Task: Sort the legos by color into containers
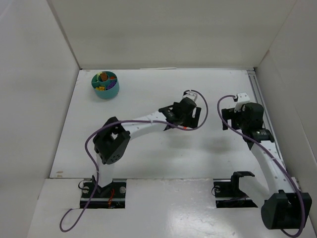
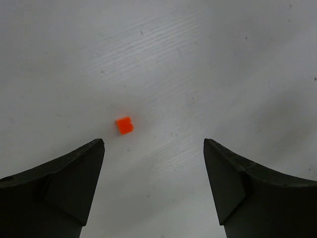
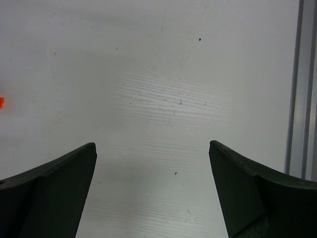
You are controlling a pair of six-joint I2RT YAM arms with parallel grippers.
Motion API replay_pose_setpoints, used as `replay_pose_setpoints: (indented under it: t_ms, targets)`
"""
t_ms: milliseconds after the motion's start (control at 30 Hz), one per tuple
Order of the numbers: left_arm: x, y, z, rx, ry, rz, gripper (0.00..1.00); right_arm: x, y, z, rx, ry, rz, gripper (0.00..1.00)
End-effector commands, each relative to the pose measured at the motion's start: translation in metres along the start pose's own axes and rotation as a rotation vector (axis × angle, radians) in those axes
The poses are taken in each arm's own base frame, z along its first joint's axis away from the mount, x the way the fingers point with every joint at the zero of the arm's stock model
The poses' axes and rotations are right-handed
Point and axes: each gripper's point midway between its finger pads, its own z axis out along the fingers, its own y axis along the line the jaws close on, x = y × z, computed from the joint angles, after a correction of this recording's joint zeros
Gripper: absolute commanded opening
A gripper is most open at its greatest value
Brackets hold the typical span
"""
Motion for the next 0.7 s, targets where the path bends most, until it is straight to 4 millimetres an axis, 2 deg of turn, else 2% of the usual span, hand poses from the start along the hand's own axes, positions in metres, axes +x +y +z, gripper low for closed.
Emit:
replay_pose_setpoints:
  t_ms: [0, 33, 100, 233, 333, 367, 400, 500, 533, 633, 667]
  targets:
    - [0.000, -0.020, 0.009, -0.038, -0.056, -0.047, 0.78, -0.010, -0.001, -0.017, 0.005, -0.062, 0.005, 0.99]
    - [0.009, -0.021, 0.011, -0.060, -0.025, -0.058, 0.77, -0.010, -0.001, -0.020, 0.006, -0.068, -0.005, 0.99]
    - [0.014, -0.022, 0.020, -0.072, -0.008, -0.075, 0.76, -0.006, -0.002, -0.025, 0.016, -0.062, -0.004, 0.99]
    - [0.021, -0.016, 0.026, -0.105, 0.000, -0.099, 0.74, -0.010, -0.002, -0.033, 0.021, -0.091, -0.006, 0.99]
    - [0.020, -0.007, 0.029, -0.158, -0.011, -0.104, 0.74, -0.006, -0.002, -0.031, 0.019, -0.082, -0.005, 0.99]
    - [0.026, -0.002, 0.032, -0.186, 0.009, -0.102, 0.74, -0.009, -0.002, -0.031, 0.021, -0.091, -0.006, 0.99]
    - [0.031, 0.002, 0.034, -0.204, 0.017, -0.095, 0.74, -0.002, -0.001, -0.027, 0.017, -0.070, -0.005, 0.99]
    - [0.033, 0.009, 0.043, -0.256, 0.012, -0.100, 0.73, -0.001, -0.001, -0.023, 0.016, -0.059, -0.004, 0.99]
    - [0.032, 0.008, 0.045, -0.255, 0.010, -0.101, 0.67, -0.001, -0.001, -0.023, 0.016, -0.059, -0.004, 0.99]
    - [0.041, 0.011, 0.054, -0.268, 0.028, -0.093, 0.59, 0.001, -0.001, -0.021, 0.014, -0.048, -0.004, 0.99]
    - [0.035, 0.007, 0.054, -0.260, 0.016, -0.098, 0.54, 0.001, -0.001, -0.021, 0.014, -0.048, -0.004, 0.99]
